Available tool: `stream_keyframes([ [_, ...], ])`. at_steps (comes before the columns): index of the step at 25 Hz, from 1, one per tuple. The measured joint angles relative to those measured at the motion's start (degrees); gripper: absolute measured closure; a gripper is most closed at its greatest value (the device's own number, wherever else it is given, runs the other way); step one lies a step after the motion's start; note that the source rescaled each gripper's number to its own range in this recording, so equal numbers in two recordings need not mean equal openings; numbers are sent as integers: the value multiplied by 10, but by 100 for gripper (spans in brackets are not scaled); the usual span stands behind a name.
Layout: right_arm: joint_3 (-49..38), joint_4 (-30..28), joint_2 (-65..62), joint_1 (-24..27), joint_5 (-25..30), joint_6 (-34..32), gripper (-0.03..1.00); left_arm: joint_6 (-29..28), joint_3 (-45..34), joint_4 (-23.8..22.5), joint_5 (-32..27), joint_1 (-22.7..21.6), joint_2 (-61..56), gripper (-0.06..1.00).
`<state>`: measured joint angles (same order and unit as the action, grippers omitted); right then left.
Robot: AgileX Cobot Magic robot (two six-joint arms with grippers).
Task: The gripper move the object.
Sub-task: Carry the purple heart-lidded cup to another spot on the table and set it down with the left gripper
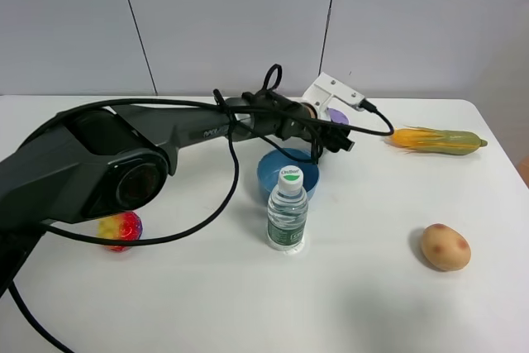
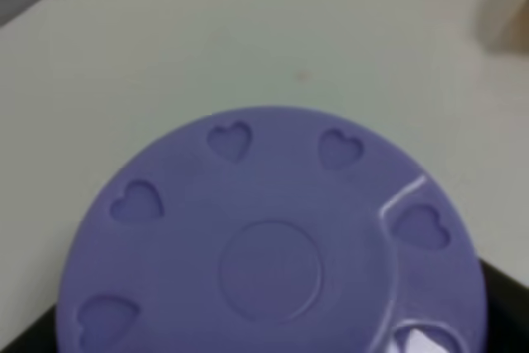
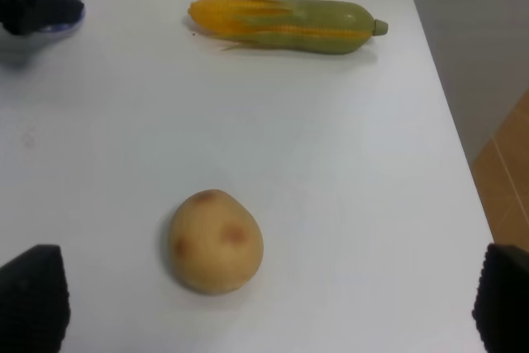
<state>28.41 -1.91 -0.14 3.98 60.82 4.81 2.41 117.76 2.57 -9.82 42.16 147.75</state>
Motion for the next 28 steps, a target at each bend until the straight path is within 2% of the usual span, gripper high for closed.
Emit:
stream_keyframes([
  [6, 0, 0, 0, 0, 0, 0, -3, 0, 0, 0, -77, 0, -122, 93],
  [13, 0, 0, 0, 0, 0, 0, -3, 0, -1, 5, -268, -21, -218, 93],
  [16, 0, 0, 0, 0, 0, 0, -3, 0, -34, 10, -305, -30, -251, 93],
  [18, 0, 0, 0, 0, 0, 0, -3, 0, -84, 16, -299, -36, -280, 93],
  [21, 0, 0, 0, 0, 0, 0, -3, 0, -193, 21, -247, -45, -346, 93],
  [28, 0, 0, 0, 0, 0, 0, -3, 0, -494, 22, -52, -54, -504, 93],
])
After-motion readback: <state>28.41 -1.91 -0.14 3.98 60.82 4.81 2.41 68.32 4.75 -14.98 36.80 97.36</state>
